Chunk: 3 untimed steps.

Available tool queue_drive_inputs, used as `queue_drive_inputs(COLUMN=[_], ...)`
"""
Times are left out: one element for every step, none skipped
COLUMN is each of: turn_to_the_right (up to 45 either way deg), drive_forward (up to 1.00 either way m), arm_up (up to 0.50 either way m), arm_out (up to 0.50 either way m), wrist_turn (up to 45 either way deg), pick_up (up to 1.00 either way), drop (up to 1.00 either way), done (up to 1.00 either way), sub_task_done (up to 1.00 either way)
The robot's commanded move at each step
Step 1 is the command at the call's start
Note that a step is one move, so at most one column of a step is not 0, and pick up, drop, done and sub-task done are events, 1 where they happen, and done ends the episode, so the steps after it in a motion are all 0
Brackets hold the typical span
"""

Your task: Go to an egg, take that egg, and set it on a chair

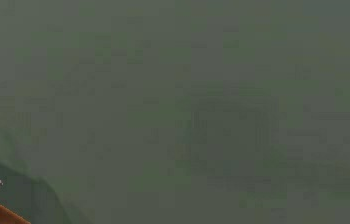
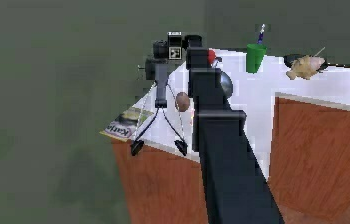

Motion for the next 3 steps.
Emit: queue_drive_inputs(turn_to_the_right=[0.0, 0.0, 0.0], drive_forward=[0.00, 0.00, 0.00], arm_up=[0.00, 0.00, 0.00], arm_out=[0.00, 0.00, 0.00], wrist_turn=[45.0, 45.0, 45.0], pick_up=[0.00, 0.00, 0.00], drop=[0.00, 0.00, 0.00], done=[0.00, 0.00, 0.00], sub_task_done=[0.00, 0.00, 0.00])
